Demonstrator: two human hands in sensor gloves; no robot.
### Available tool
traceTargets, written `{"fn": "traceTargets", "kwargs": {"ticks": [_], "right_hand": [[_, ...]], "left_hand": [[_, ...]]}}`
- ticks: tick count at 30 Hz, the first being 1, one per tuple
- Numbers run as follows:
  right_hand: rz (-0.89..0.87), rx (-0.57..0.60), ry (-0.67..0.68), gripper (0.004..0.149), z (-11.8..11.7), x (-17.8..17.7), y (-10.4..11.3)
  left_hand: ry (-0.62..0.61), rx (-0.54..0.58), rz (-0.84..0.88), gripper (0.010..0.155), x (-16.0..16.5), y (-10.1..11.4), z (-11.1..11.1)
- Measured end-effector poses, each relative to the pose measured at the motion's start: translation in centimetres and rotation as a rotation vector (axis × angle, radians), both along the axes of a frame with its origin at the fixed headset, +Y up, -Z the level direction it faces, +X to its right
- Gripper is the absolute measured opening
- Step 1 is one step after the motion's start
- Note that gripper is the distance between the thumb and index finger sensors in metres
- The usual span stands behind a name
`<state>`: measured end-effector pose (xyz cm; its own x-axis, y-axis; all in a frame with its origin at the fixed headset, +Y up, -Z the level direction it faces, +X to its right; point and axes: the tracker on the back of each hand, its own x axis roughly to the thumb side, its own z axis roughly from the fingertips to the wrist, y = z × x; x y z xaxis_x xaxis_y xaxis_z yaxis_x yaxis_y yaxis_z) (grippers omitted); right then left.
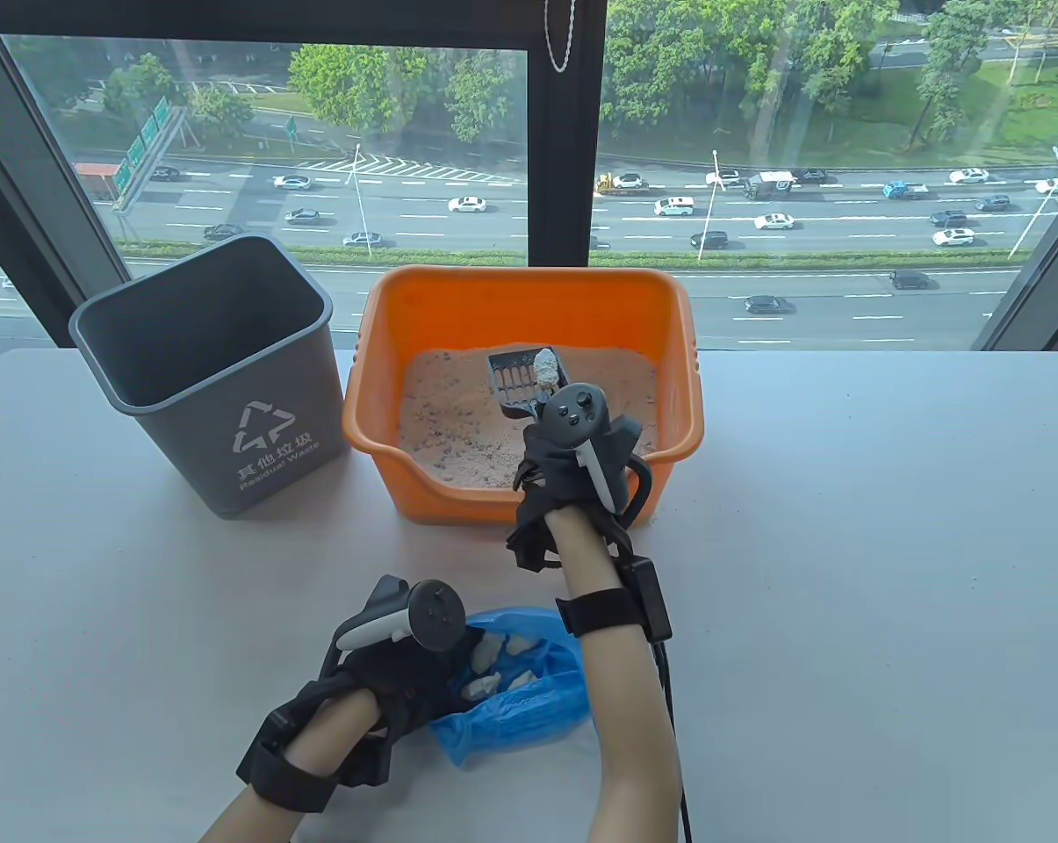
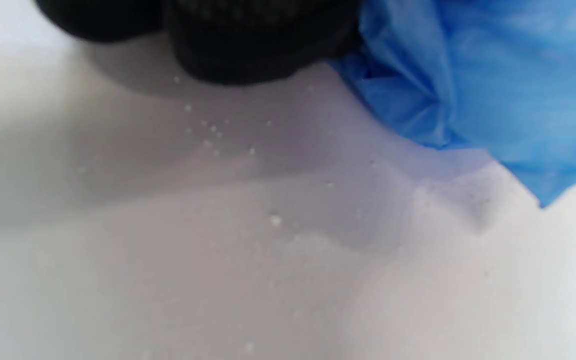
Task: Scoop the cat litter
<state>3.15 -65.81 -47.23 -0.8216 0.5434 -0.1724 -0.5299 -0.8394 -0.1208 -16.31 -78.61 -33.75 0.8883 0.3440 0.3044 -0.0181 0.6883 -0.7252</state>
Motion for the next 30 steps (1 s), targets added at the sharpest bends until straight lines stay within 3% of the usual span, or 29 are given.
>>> {"fn": "traceTargets", "kwargs": {"ticks": [12, 17, 24, 30], "right_hand": [[-0.022, -0.021, 0.023, 0.062, 0.8, 0.2, 0.2], [-0.045, -0.016, 0.067, 0.062, 2.5, 0.4, 1.1], [-0.004, 0.022, 0.201, 0.062, 8.1, 2.0, 3.8], [0.058, -0.007, 0.284, 0.062, 14.1, 4.3, 4.0]], "left_hand": [[0.001, -0.001, 0.000, 0.093, 0.0, -0.1, 0.1], [0.002, -0.004, 0.000, 0.093, 0.0, -0.1, 0.1], [0.004, -0.006, 0.002, 0.093, 0.0, -0.1, 0.1], [0.007, -0.005, 0.005, 0.093, -0.1, -0.1, 0.0]]}}
